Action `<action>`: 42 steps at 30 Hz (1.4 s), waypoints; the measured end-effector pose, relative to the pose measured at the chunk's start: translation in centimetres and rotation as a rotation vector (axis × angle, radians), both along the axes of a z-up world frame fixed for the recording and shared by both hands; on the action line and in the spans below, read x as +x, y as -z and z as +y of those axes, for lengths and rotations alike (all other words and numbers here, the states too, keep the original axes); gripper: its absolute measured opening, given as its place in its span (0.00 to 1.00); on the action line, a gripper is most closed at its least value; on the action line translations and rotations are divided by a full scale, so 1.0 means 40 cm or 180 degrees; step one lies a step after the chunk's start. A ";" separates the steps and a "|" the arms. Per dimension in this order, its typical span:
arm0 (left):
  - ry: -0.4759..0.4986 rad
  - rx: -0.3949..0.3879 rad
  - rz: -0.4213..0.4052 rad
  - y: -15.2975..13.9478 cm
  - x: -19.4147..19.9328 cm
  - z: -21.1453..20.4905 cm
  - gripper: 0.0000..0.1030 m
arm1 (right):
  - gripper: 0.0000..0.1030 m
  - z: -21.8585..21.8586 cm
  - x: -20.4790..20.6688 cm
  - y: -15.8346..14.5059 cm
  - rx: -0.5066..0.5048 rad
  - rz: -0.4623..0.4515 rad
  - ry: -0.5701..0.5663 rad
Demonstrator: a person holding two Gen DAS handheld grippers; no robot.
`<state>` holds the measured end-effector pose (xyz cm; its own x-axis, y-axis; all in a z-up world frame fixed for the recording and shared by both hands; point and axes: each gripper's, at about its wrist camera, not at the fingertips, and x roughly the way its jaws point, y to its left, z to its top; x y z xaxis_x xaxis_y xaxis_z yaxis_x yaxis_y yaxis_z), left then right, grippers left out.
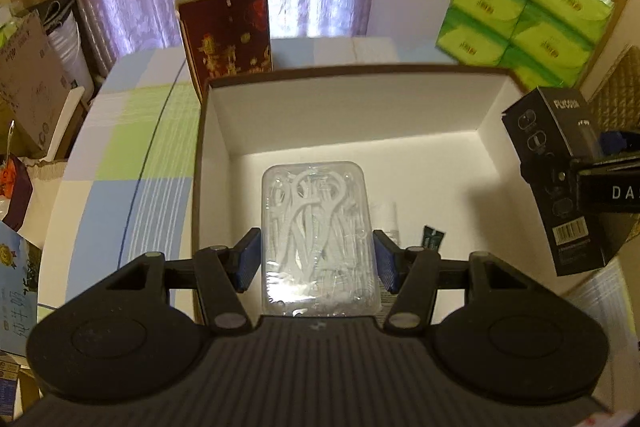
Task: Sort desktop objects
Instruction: 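Carry the floss case and FLYCO box into the open box, then open both tools to release the items and lift out of the box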
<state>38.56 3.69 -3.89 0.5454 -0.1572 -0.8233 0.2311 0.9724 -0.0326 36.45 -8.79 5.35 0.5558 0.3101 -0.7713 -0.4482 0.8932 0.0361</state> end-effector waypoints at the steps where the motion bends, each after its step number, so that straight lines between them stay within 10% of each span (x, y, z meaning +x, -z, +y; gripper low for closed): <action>1: -0.0008 0.0039 0.0043 0.013 0.010 -0.004 0.52 | 0.75 0.003 0.008 0.011 -0.0026 0.0024 -0.0003; 21: 0.0243 0.0486 0.0292 0.148 0.072 -0.075 0.37 | 0.75 0.024 0.058 0.141 -0.0411 0.0318 -0.0214; 42: 0.0333 0.0468 0.0165 0.100 0.060 -0.069 0.73 | 0.84 0.022 0.040 0.122 -0.0528 0.0297 -0.0442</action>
